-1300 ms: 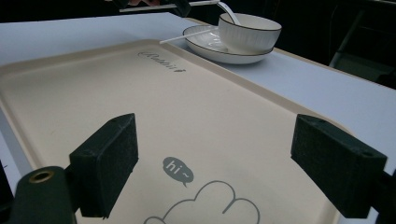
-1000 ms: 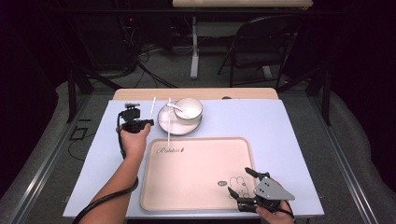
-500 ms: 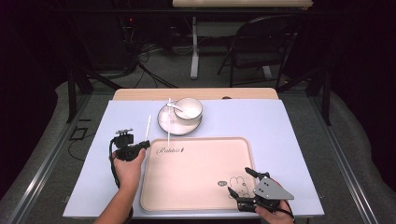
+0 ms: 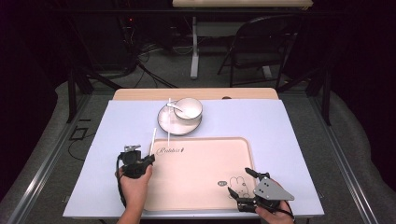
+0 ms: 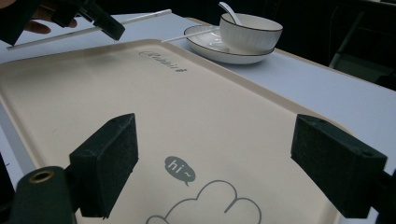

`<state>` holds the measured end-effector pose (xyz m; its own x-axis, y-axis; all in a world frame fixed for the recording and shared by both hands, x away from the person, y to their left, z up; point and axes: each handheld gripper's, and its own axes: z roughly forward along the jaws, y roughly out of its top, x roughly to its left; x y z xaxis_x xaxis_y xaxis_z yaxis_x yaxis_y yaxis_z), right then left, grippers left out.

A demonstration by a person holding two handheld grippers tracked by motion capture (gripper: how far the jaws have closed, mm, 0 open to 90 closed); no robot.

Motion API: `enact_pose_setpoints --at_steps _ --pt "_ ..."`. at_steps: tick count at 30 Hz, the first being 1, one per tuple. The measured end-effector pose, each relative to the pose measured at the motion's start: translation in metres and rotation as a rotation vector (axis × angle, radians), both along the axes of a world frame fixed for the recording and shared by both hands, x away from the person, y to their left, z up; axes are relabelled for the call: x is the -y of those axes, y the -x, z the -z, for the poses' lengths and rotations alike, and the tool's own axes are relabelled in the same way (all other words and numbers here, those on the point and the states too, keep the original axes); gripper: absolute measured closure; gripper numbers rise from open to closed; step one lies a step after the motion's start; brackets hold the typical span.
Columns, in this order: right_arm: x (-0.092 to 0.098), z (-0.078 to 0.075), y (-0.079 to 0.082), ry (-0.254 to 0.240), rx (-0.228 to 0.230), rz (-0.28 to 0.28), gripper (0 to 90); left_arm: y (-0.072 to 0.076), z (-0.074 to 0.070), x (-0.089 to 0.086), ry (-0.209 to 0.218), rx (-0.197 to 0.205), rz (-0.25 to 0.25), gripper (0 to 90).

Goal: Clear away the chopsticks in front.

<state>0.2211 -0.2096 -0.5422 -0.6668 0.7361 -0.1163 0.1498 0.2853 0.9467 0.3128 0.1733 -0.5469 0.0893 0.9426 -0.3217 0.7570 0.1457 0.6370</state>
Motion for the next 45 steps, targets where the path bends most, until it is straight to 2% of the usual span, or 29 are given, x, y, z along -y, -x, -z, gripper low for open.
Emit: enact_pose_setpoints --at_steps 7,8,12,22,33,41,45 --pt "0.0 0.0 0.001 0.004 0.002 -0.003 14.2 0.0 0.0 0.0 0.0 0.0 0.0 84.7" --pt "-0.001 0.0 0.001 0.004 0.002 -0.003 14.2 0.001 0.004 0.001 -0.011 -0.018 -0.013 84.7" --pt "-0.001 0.0 0.001 0.004 0.001 -0.005 14.2 0.002 0.006 0.003 -0.023 -0.032 -0.018 84.6" --pt "-0.001 0.0 0.001 0.005 0.002 -0.007 14.2 0.005 0.007 0.005 -0.064 -0.013 -0.026 83.2" --pt "-0.001 0.0 0.001 0.005 0.001 -0.007 14.2 0.006 0.007 0.005 -0.063 0.001 -0.022 84.5" --pt "-0.001 0.0 0.001 0.006 0.002 -0.007 14.2 0.007 0.0 0.002 -0.058 0.026 -0.003 77.2" --pt "-0.001 0.0 0.001 0.007 0.004 -0.007 14.2 0.006 -0.003 0.002 -0.054 0.037 0.003 65.5"
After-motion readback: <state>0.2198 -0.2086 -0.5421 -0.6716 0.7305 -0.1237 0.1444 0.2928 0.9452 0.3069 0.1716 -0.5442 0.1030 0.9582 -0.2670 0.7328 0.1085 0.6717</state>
